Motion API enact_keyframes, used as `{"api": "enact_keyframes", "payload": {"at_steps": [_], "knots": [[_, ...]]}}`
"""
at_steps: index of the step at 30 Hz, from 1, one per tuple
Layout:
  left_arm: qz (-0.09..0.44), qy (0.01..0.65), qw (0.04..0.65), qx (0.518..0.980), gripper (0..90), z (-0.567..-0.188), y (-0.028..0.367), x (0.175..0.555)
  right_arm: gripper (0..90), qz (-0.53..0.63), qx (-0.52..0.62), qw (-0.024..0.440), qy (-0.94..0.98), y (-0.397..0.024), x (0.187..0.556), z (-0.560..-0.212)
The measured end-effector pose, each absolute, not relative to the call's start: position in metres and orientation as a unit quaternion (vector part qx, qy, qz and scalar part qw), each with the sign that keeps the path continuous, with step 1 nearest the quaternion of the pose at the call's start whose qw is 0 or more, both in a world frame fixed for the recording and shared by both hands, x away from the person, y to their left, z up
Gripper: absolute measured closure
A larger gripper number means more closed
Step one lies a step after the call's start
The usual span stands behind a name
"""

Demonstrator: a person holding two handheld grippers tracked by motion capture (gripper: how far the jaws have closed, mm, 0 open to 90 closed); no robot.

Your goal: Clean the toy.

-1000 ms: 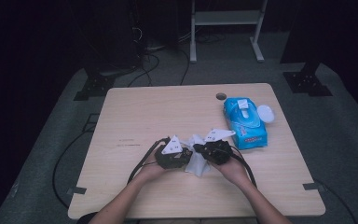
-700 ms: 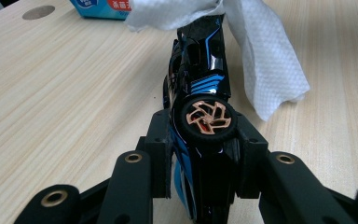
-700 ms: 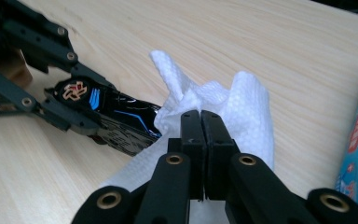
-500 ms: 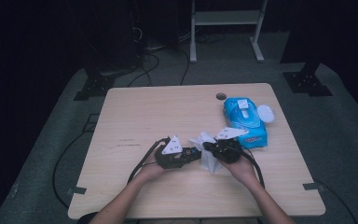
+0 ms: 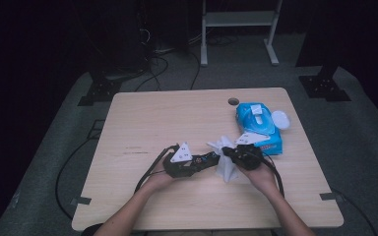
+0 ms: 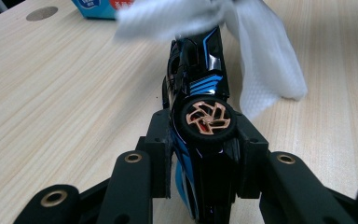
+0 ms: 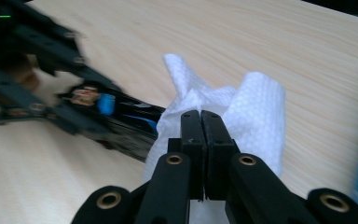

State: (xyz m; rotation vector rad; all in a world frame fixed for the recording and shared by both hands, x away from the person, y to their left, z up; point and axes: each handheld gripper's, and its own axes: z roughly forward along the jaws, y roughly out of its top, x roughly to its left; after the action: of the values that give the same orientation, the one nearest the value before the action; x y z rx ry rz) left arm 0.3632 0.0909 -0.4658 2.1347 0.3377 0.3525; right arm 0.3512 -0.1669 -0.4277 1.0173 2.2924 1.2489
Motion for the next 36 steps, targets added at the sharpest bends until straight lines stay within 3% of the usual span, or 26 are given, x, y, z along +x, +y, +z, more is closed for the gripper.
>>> {"api": "enact_keyframes", "payload": {"at_steps": [6,16,25,28,31,36], "knots": [[0.142,0.139,0.456,0.868,64.5,-0.465,0.093,0.363,88.1,0.438,0.304,0.161,0.83,-0.131,0.347,-0.427],[0.143,0.138,0.456,0.867,64.5,-0.465,0.094,0.364,88.2,0.426,0.389,0.183,0.796,-0.19,0.359,-0.432],[0.146,0.137,0.454,0.868,64.5,-0.464,0.093,0.363,88.1,0.447,0.336,0.169,0.812,-0.157,0.355,-0.423],[0.145,0.135,0.458,0.867,64.4,-0.463,0.094,0.362,88.2,0.439,0.354,0.176,0.807,-0.164,0.361,-0.428],[0.147,0.132,0.458,0.867,64.6,-0.462,0.093,0.362,88.2,0.457,0.382,0.154,0.788,-0.18,0.365,-0.432],[0.148,0.132,0.454,0.869,64.6,-0.461,0.095,0.361,88.2,0.443,0.388,0.179,0.788,-0.182,0.362,-0.431]]}}
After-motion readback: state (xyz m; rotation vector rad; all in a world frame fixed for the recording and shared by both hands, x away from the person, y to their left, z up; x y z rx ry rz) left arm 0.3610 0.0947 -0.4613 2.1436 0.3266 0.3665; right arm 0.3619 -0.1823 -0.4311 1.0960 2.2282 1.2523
